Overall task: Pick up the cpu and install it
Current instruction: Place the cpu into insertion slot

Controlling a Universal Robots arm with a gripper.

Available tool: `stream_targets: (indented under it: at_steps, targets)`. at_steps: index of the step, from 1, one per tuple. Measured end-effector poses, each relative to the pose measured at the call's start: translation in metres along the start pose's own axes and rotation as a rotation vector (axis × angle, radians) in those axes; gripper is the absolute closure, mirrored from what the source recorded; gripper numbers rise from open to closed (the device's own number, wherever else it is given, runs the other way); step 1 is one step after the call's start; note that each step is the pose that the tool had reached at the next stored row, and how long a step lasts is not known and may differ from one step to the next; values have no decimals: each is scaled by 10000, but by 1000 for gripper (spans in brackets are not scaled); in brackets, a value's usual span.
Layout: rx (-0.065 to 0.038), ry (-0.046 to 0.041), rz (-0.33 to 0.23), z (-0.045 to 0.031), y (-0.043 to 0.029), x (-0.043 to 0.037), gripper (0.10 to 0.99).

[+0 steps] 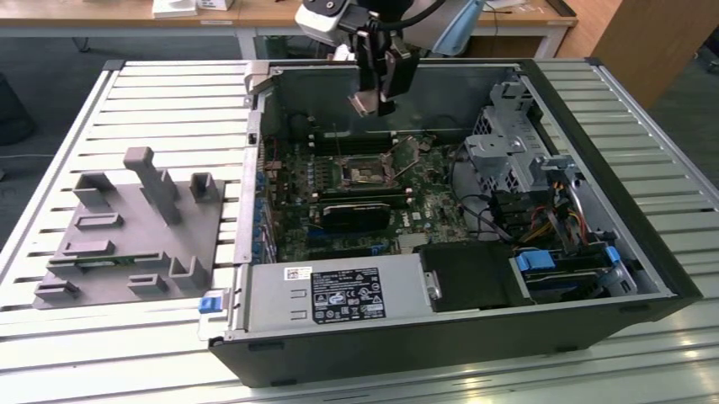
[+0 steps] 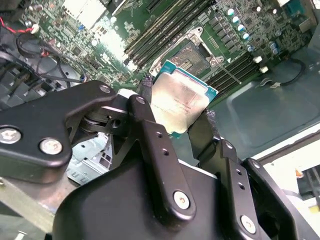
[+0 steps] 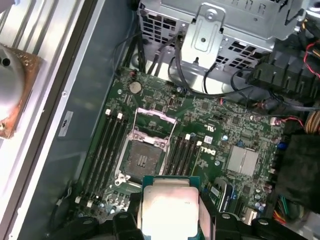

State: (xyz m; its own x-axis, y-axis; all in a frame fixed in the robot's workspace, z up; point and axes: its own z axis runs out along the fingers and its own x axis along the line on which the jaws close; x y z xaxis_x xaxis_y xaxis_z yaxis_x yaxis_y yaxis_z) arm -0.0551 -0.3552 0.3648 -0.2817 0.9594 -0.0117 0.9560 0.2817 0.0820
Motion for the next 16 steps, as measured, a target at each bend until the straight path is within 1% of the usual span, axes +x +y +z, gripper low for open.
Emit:
stream_targets:
  at_steps: [10, 16]
  targets:
    - [15, -103, 1250, 12, 2, 12, 549]
    - [23, -155, 1891, 18, 5, 22, 549]
